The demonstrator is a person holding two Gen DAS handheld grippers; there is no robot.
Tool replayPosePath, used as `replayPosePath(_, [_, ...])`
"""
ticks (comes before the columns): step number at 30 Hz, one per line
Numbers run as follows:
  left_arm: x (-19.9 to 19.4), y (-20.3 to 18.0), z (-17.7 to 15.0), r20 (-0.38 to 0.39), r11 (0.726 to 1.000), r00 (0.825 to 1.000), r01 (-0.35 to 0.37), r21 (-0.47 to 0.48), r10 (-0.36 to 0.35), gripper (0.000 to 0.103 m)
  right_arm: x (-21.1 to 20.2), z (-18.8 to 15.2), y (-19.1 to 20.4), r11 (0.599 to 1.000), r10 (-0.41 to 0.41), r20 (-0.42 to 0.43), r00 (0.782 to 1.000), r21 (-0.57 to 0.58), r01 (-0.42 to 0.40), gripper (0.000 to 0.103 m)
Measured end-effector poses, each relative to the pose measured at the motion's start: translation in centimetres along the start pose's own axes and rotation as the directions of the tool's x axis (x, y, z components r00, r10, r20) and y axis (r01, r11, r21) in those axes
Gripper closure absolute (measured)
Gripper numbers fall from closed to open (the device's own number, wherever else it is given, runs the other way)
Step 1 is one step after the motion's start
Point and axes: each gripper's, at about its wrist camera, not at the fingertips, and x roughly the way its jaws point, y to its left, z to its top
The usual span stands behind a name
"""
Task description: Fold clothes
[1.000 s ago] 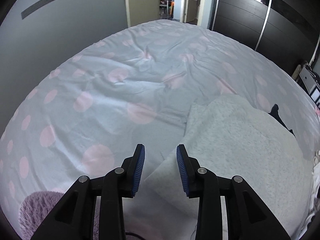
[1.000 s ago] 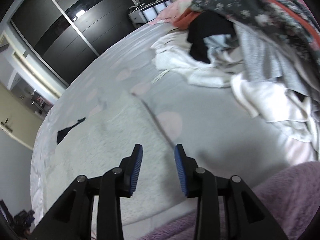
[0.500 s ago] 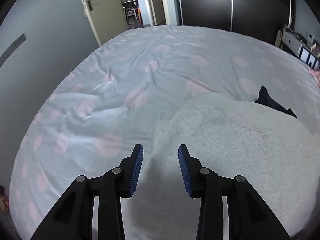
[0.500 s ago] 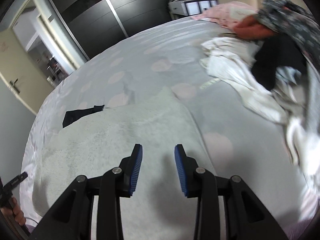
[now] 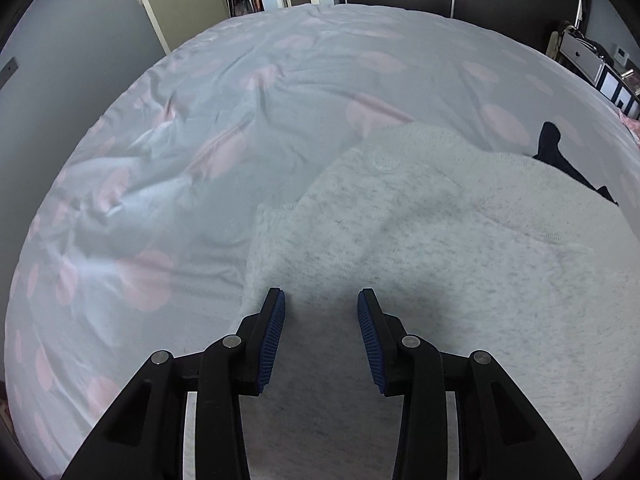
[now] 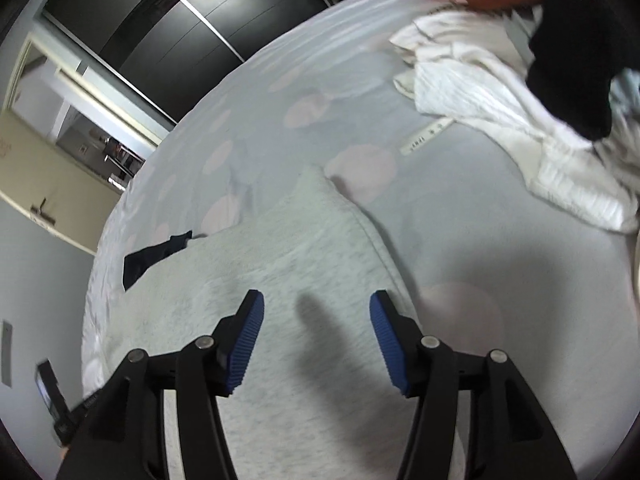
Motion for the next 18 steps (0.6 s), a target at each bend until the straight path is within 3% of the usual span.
replayPosePath(4, [0.6, -0.7, -0.1, 0.008, 0.999, 0.999, -0.032, 0.034, 0.032, 0.058, 1.2, 0.0, -0.1, 1.0, -0.026, -0.01, 1.0, -0.01, 0.026, 0.044])
replayPosePath(10, [1.0, -1.0, 0.0, 0.03, 0.997, 0.998, -0.049, 0.057, 0.047, 0.056, -0.5, 0.4, -1.1, 0.991, -0.131, 0.097, 0.987, 0.008, 0.131, 0.044])
replayPosePath(11, [1.0, -0.9, 0.1, 0.031, 0.998, 0.999, -0.046, 0.054, 0.044, 0.056, -0.5, 0.5, -1.5, 0.99, -0.14, 0.095, 0.986, 0.02, 0.139, 0.044])
replayPosePath(14, [1.2, -0.7, 0.1, 0.031, 0.998, 0.999, -0.034, 0.046, 0.033, 0.055, 1.2, 0.4, -3.2, 0.989, -0.133, -0.014, 0.991, 0.065, 0.134, 0.043])
replayPosePath(18, [1.2, -0.6, 0.1, 0.031, 0.999, 0.999, -0.024, 0.042, 0.023, 0.055, 2.2, 0.0, -2.8, 0.987, -0.163, -0.034, 0.986, 0.007, 0.163, 0.04])
